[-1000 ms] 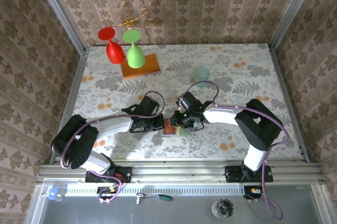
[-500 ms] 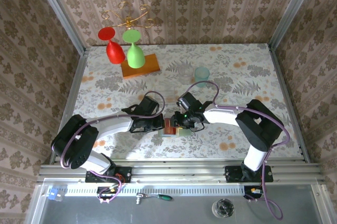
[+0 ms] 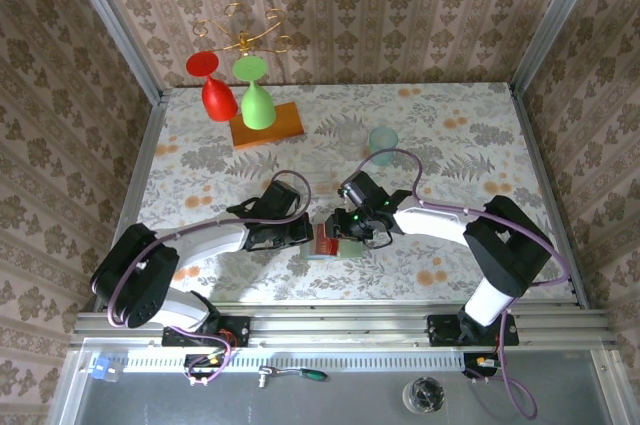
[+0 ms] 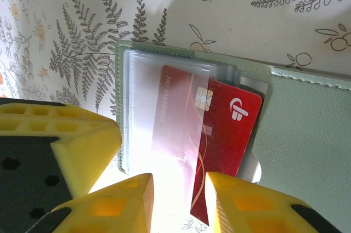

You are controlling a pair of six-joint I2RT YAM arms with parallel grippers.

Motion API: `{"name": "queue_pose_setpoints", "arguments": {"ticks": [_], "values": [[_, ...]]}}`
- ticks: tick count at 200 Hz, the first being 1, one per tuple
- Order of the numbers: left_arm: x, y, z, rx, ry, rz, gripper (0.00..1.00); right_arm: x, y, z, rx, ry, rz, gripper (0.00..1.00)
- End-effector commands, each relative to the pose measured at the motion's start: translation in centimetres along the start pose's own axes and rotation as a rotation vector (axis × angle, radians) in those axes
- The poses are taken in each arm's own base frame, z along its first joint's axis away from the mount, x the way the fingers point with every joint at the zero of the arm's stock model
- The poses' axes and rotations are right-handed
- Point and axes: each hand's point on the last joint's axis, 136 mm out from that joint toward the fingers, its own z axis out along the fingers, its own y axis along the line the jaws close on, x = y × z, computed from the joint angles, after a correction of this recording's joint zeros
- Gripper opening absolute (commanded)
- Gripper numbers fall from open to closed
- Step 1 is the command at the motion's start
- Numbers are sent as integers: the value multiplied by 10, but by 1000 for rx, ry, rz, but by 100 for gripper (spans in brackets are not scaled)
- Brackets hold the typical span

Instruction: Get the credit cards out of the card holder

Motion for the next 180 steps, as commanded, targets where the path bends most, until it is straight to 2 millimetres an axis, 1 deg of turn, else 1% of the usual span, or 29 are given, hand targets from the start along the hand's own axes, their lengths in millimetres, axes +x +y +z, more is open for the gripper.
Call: {"name": "queue_pose_setpoints", "arguments": {"ticks": [1,27,48,80,112,142,180], "values": [[-5,-16,-4,33,1,19,5,3,-10,-6,51,3,10,32],[-3,-15,2,40,16,20,4,5,-15,-2,55,12,28,33],[-2,-16,6,50,26,27,0,7,-16,2,47,26,39,33],[1,-13,13,43,45,22,0,10,-21,8,51,40,55,33],[6,-4,18,19,63,5,0,13,-28,15,49,53,76,32],[10,7,18,-23,75,-9,0,14,-26,20,19,59,89,32],[11,8,18,-30,81,-12,0,10,-19,23,-42,51,106,31]]}}
